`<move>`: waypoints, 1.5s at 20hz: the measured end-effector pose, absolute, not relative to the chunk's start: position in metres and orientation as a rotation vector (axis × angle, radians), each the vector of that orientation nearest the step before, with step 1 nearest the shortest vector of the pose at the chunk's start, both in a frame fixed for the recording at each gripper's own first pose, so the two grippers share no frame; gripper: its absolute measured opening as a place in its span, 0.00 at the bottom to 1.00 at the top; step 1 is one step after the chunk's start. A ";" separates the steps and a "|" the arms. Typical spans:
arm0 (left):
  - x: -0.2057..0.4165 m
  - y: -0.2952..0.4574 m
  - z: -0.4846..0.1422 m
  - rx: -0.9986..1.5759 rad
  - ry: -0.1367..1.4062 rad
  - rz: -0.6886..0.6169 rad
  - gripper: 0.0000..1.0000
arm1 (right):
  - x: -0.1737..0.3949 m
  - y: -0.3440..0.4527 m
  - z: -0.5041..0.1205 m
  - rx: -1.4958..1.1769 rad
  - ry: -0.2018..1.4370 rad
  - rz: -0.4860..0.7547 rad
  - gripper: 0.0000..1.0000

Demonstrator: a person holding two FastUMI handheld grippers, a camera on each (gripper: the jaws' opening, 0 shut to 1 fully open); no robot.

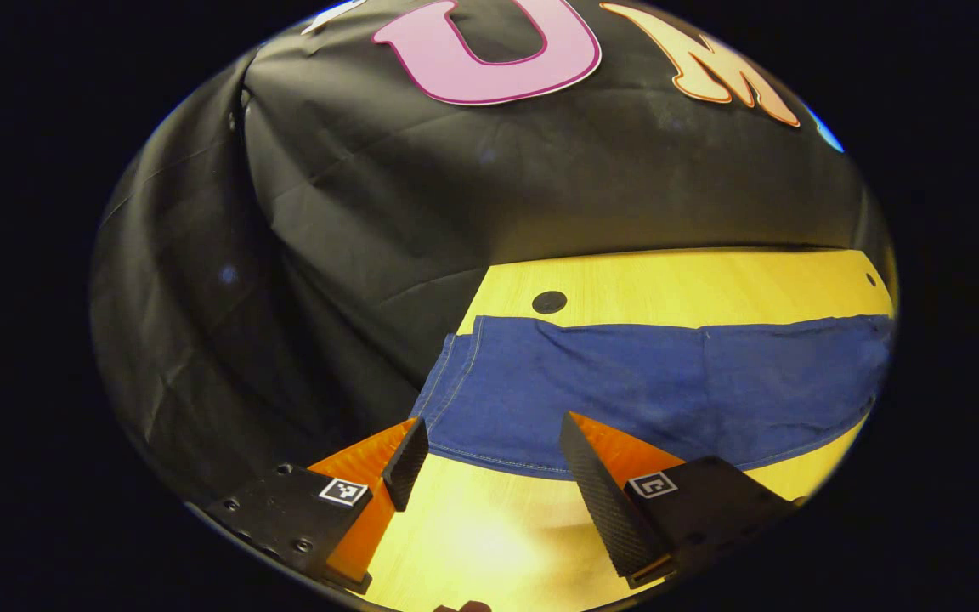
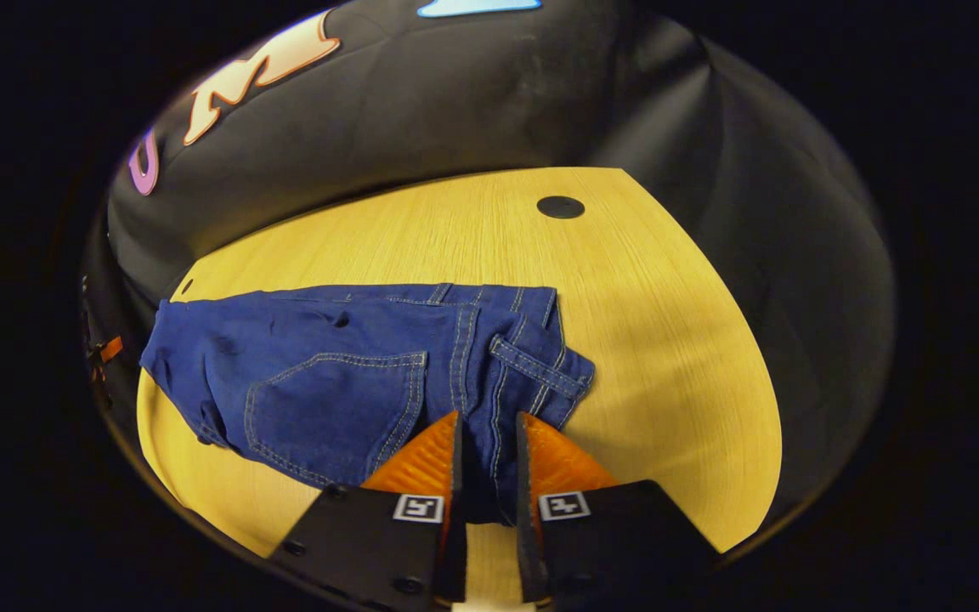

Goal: Grasp the waist and the cuffs of the jeans and fold them to make the two legs overlap; first hold the waist and fold one-third of the jeans toward the cuffs, then hold the cuffs and fold the remaining one-third in the same direction to finish folding.

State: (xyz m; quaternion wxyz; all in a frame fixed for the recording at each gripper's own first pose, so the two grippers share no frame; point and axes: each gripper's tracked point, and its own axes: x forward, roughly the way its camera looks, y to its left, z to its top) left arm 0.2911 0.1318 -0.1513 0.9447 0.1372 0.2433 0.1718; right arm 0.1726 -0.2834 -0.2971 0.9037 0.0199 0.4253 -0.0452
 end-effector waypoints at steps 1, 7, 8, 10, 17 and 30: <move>0.292 0.131 -0.151 0.279 0.497 0.345 0.95 | 0.174 -0.282 -0.297 0.034 0.868 -0.094 0.18; 0.293 0.128 -0.149 0.250 0.481 0.316 0.95 | 0.178 -0.278 -0.266 0.027 0.800 -0.168 0.04; 0.294 0.127 -0.150 0.240 0.477 0.306 0.95 | 0.179 -0.276 -0.257 0.039 0.783 -0.185 0.05; 0.294 0.128 -0.154 0.214 0.478 0.283 0.95 | 0.177 -0.269 -0.237 0.054 0.753 -0.208 0.05; 0.302 0.159 -0.180 0.177 0.504 0.175 0.96 | 0.176 -0.208 -0.142 -0.003 0.580 -0.263 0.05; 0.335 0.190 -0.205 0.164 0.502 0.021 0.96 | 0.227 0.106 -0.107 -0.301 0.420 0.135 0.02</move>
